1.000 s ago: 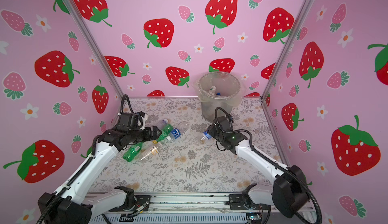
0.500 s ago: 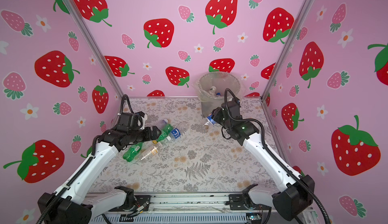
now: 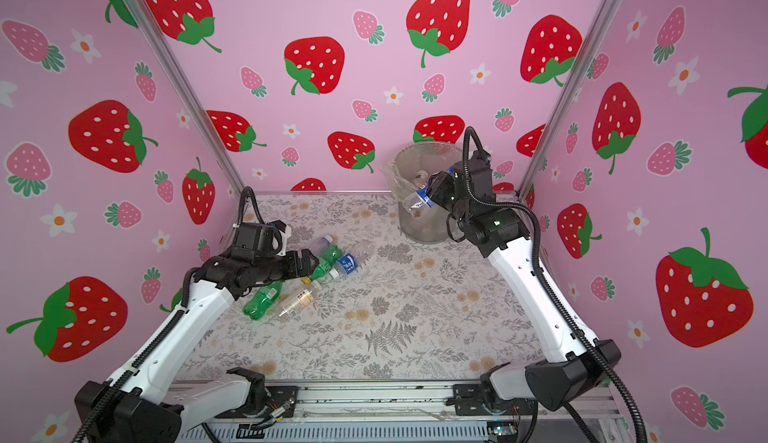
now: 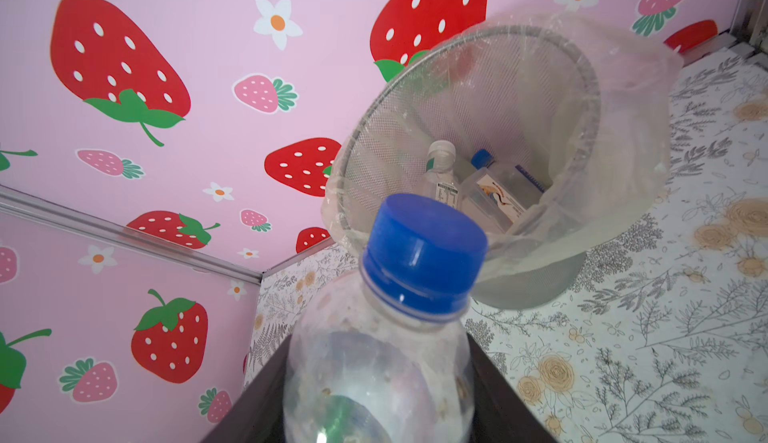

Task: Throw the plastic bottles in the bin
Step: 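Lift the blue-capped bottle and carry it over the bin with the right gripper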

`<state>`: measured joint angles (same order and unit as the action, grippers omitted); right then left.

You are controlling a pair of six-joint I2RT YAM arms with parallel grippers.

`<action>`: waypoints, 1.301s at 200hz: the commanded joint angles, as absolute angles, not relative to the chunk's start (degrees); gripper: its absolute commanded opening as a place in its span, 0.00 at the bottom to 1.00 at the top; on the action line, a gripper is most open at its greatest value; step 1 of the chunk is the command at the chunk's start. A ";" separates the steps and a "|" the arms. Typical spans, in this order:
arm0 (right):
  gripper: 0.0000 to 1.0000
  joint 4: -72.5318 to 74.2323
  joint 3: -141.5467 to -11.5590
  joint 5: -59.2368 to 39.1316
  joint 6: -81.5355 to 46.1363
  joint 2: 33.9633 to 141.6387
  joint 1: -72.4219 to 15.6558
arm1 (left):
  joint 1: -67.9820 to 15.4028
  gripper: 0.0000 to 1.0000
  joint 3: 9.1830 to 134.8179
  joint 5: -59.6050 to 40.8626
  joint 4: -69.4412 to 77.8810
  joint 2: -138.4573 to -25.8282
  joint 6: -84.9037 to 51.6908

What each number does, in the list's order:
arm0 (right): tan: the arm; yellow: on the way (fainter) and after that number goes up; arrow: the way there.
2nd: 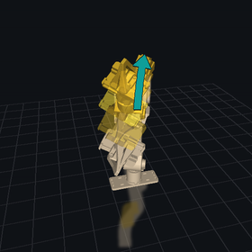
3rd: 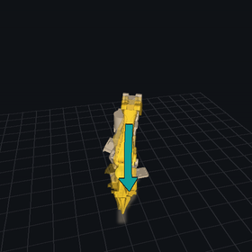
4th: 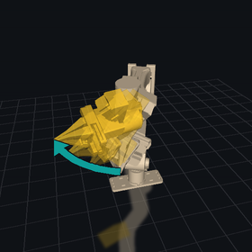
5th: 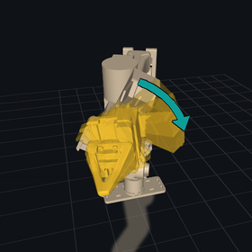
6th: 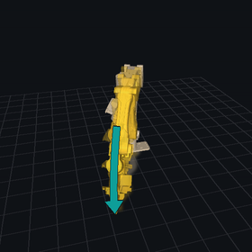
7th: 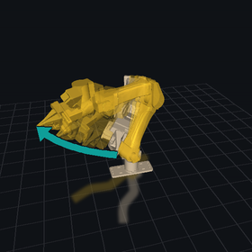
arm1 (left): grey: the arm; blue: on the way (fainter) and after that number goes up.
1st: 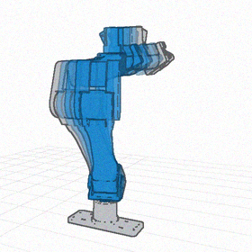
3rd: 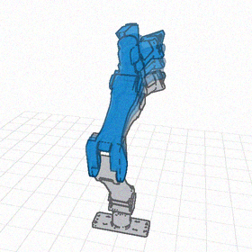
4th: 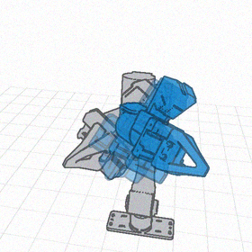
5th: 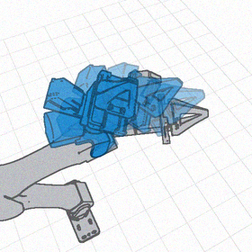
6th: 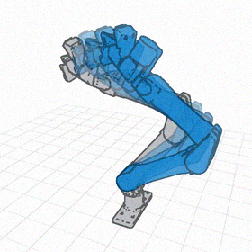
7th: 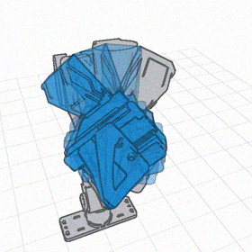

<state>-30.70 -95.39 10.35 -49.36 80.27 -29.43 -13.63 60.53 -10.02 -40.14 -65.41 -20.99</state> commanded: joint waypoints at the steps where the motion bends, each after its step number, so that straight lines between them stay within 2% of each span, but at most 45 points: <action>1: 0.56 -33.87 -100.90 12.72 -46.58 82.45 -28.67 | -13.29 0.99 60.53 -9.40 -40.76 -65.92 -20.53; 32: 0.56 -34.06 -100.66 14.05 -46.53 81.91 -28.49 | -13.18 0.99 60.55 -9.15 -40.80 -66.18 -20.54; 99: 0.56 -28.17 -77.79 17.83 -52.30 65.10 -28.40 | -13.02 0.99 60.27 -9.23 -40.48 -66.99 -20.68; 148: 0.56 -26.34 -68.70 16.84 -56.68 59.64 -28.40 | -12.66 0.99 60.96 -11.18 -40.83 -68.91 -20.73; 208: 0.56 -24.96 -74.40 16.42 -56.43 65.54 -28.44 | -12.08 0.99 60.64 -11.34 -40.58 -68.25 -20.88; 237: 0.56 -26.00 -86.02 16.86 -54.92 73.64 -28.41 | -12.07 0.99 60.73 -11.47 -40.56 -68.47 -20.91; 260: 0.56 -26.38 -97.01 21.65 -53.39 82.16 -27.85 | -11.97 0.99 60.66 -11.38 -40.49 -68.47 -20.86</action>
<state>-26.92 -87.48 16.86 -55.11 76.27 -28.60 -12.38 60.47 -11.00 -40.12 -69.01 -21.02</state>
